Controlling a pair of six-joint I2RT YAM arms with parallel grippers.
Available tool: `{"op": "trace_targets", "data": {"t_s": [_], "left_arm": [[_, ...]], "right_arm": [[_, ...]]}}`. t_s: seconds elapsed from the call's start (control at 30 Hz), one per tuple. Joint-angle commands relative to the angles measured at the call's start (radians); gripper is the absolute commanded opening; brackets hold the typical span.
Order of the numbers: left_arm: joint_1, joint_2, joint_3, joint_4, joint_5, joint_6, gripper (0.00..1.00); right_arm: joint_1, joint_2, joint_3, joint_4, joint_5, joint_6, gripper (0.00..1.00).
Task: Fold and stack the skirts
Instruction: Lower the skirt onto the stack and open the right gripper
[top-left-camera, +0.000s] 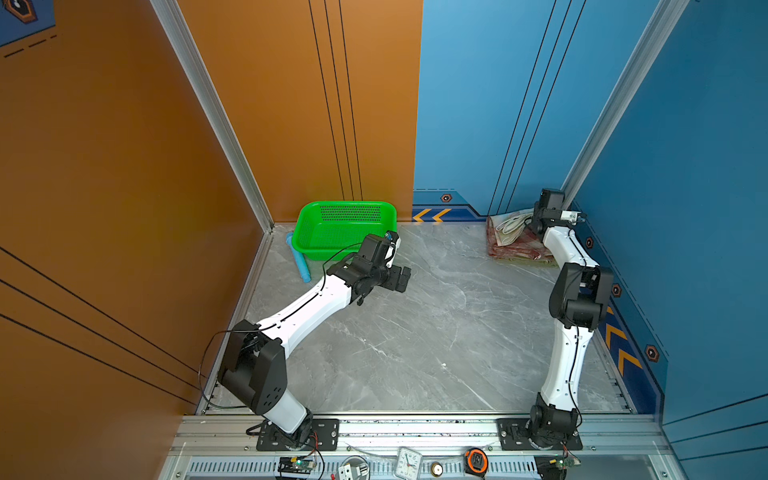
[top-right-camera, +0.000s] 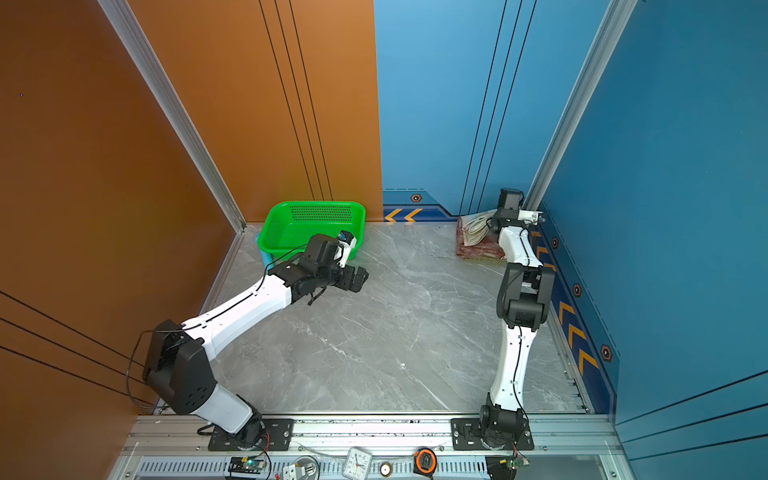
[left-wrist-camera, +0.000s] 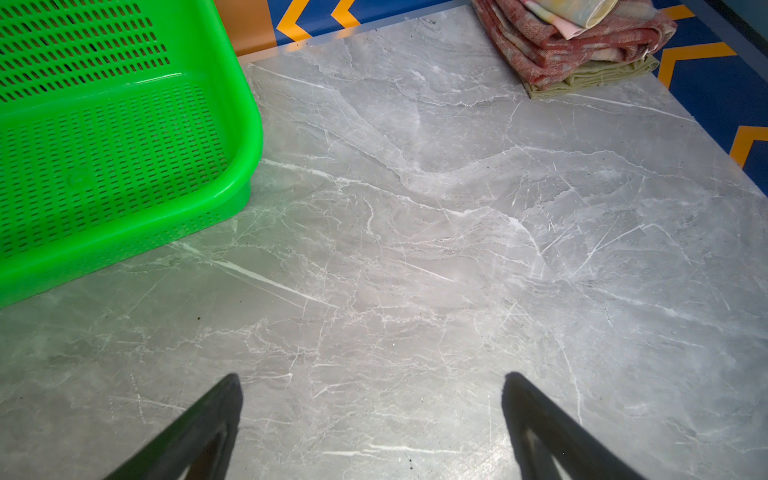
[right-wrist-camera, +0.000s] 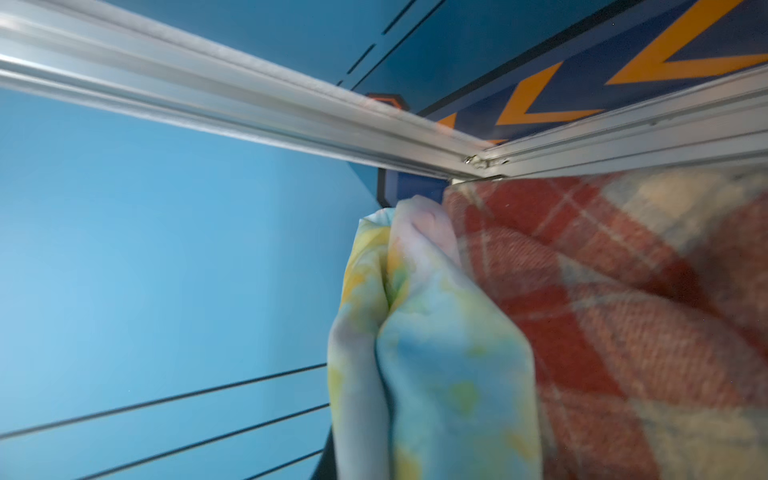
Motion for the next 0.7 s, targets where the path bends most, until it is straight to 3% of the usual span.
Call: {"op": "trace_targets", "data": {"t_s": [0.0,0.07,0.13,0.27,0.5,0.67], "left_arm": [[-0.007,-0.006,0.018,0.012,0.005,-0.011,0.98],[-0.010,-0.012,0.013,0.013,-0.002,-0.011,0.98],[-0.013,-0.016,0.011,0.012,-0.008,-0.010,0.98],[-0.022,-0.026,0.004,0.012,-0.021,-0.010,0.98],[-0.027,-0.059,0.007,-0.041,-0.093,-0.005,0.98],[-0.015,-0.094,0.013,-0.129,-0.202,-0.034,0.98]], "right_arm": [[-0.024,0.013,-0.008,-0.049,-0.060,-0.040,0.00],[-0.035,0.018,-0.008,-0.085,-0.087,-0.061,0.03],[-0.042,0.026,-0.010,-0.117,-0.115,-0.077,0.15],[-0.053,0.052,0.021,-0.222,-0.161,-0.141,0.55],[-0.057,-0.001,0.033,-0.441,-0.150,-0.311,0.97],[-0.063,-0.148,-0.170,-0.467,-0.090,-0.392,1.00]]}}
